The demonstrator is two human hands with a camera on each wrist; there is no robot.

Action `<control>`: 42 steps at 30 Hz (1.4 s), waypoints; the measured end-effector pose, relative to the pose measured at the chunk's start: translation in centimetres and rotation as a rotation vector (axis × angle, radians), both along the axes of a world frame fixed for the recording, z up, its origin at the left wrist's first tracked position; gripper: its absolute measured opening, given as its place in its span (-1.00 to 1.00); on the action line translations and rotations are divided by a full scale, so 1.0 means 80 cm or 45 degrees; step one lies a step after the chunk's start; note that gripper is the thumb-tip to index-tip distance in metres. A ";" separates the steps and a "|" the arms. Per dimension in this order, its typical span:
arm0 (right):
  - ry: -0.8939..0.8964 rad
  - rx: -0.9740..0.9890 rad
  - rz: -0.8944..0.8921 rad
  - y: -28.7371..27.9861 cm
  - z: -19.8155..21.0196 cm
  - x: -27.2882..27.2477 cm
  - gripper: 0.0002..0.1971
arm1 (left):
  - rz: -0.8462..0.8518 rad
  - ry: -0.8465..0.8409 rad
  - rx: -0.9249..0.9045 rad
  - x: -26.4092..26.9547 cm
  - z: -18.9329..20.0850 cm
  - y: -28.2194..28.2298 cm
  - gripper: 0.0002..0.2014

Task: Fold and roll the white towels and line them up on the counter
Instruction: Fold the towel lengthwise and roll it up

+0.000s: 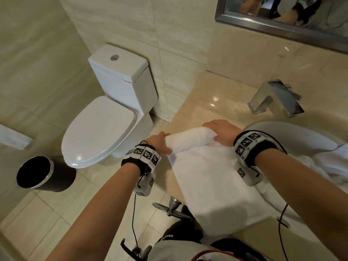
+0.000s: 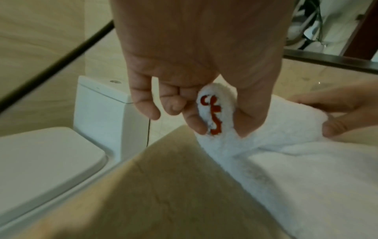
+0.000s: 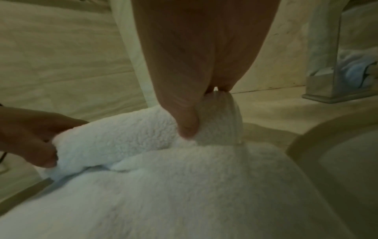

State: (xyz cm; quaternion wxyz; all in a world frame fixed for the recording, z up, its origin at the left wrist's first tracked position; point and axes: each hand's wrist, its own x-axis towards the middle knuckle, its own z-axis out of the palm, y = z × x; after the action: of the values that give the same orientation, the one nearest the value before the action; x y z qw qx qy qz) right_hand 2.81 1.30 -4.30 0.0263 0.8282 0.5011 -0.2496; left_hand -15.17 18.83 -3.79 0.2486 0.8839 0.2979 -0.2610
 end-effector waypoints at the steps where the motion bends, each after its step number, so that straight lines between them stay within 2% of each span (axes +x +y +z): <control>1: 0.012 0.015 -0.012 0.001 0.000 0.003 -0.37 | -0.031 0.018 0.043 0.005 0.001 0.000 -0.39; 3: -0.049 0.036 0.006 0.003 0.001 0.007 -0.39 | -0.075 0.020 0.152 0.012 0.003 -0.001 -0.45; 7: -0.313 0.086 0.061 0.003 0.002 0.011 -0.41 | -0.096 -0.050 0.301 0.023 0.001 -0.001 -0.49; 11: -0.403 0.202 0.185 -0.003 -0.007 0.016 -0.41 | -0.137 -0.132 0.391 0.028 -0.006 -0.009 -0.55; 13: -0.392 0.208 0.237 -0.007 -0.012 0.018 -0.39 | -0.138 -0.143 0.401 0.025 -0.012 -0.013 -0.56; 16: -0.253 0.196 0.176 -0.012 -0.007 0.015 -0.44 | -0.145 -0.157 0.373 0.017 -0.020 -0.016 -0.58; 18: -0.195 0.162 0.130 -0.019 -0.006 0.017 -0.36 | -0.136 -0.170 0.270 0.011 -0.021 -0.015 -0.54; 20: -0.105 0.152 0.091 -0.025 -0.005 0.018 -0.29 | -0.128 -0.187 0.119 0.003 -0.022 -0.010 -0.41; 22: 0.033 0.182 0.017 -0.032 -0.004 0.021 -0.27 | -0.149 -0.223 0.045 -0.007 -0.026 0.000 -0.33; 26: 0.301 0.280 -0.242 -0.040 0.002 0.025 -0.28 | -0.033 -0.341 -0.167 -0.018 -0.028 0.011 -0.48; 28: 0.479 0.436 -0.519 -0.040 0.002 0.027 -0.35 | 0.026 -0.414 -0.209 -0.017 -0.026 0.010 -0.60; 31: 0.906 0.761 -1.097 -0.042 0.007 0.032 -0.50 | 0.074 -0.449 -0.187 -0.014 -0.026 0.011 -0.71; 33: 1.062 0.789 -1.351 -0.048 0.011 0.037 -0.55 | 0.073 -0.496 -0.225 -0.013 -0.027 0.011 -0.68; 35: 1.045 0.666 -1.401 -0.053 0.013 0.039 -0.62 | 0.051 -0.540 -0.267 -0.012 -0.025 0.007 -0.55; 38: 0.881 0.569 -1.356 -0.053 0.012 0.037 -0.74 | 0.007 -0.581 -0.249 -0.011 -0.027 0.005 -0.48; 41: 0.645 0.532 -1.256 -0.051 0.010 0.028 -0.99 | -0.036 -0.556 -0.145 -0.012 -0.031 0.002 -0.46; 42: 0.547 0.513 -1.225 -0.050 0.008 0.026 -0.93 | -0.039 -0.564 -0.128 -0.013 -0.032 0.001 -0.45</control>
State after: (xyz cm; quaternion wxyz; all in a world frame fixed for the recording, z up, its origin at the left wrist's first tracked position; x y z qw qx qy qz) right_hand 4.90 -2.72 -3.64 -0.3516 0.8827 0.0990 -0.2958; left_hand -16.22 18.89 -6.34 0.3476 0.9106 0.2093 -0.0789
